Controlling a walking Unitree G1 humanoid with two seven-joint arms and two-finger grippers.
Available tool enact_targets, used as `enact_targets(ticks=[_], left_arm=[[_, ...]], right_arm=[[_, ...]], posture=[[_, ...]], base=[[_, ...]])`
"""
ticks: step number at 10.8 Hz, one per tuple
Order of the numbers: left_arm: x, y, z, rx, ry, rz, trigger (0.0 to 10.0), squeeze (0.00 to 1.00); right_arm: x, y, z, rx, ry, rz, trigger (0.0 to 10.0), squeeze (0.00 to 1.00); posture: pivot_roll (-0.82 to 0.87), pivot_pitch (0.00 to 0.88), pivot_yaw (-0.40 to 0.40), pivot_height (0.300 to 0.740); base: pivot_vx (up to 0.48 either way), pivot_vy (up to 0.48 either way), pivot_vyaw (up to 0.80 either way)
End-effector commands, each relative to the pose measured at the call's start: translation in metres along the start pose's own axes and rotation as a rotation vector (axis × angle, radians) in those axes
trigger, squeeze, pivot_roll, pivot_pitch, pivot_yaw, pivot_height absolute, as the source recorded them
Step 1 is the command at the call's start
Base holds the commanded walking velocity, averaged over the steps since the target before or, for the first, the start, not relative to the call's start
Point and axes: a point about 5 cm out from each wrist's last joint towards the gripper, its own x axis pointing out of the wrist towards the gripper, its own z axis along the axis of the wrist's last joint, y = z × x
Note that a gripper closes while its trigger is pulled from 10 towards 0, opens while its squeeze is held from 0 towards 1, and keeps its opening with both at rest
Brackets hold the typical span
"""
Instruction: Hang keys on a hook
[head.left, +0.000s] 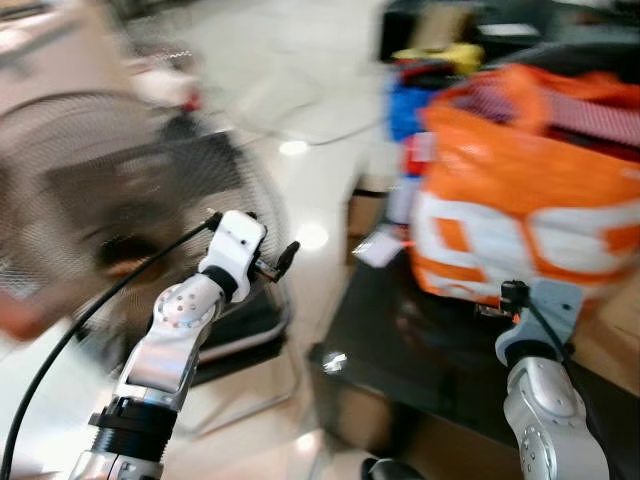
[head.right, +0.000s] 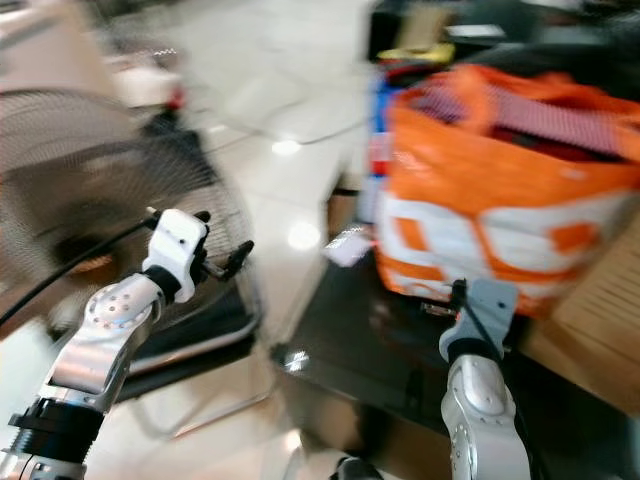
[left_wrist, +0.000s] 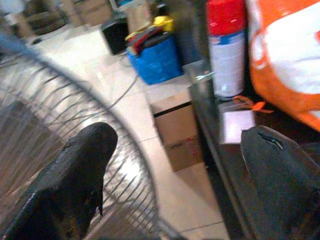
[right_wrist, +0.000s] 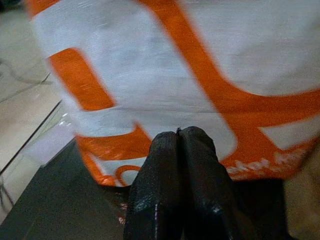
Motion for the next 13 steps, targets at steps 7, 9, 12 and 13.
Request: enact_targets(ticks=[7,9,12,13], left_arm=[[0.001,-0.002,-0.006,0.004,0.028,0.024,10.0,0.0],[0.003,-0.005,-0.006,-0.006,0.022,0.018,10.0,0.0],[0.001,-0.004,-0.008,-0.009,0.022,0.034,10.0,0.0],[-0.001,-0.004,-0.009,-0.005,0.025,0.036,10.0,0.0]], right_arm=[[-0.006,0.002,0.002,-0.017,-0.03,-0.009,10.0,0.0],[-0.005,0.001,0.004,-0.018,-0.03,-0.011,10.0,0.0],[-0.002,-0.001,0.001,-0.018,-0.014,-0.012,10.0,0.0],[-0.002,0.0,0.001,-0.02,-0.01,-0.009,10.0,0.0]], posture=[[-0.11,0.0,0.069,0.74],[-0.11,0.0,0.058,0.74],[-0.09,0.0,0.041,0.74],[-0.09,0.0,0.039,0.74]], base=[[0.0,0.0,-0.8],[0.0,0.0,-0.8],[0.0,0.366,-0.19],[0.0,0.0,0.0]])
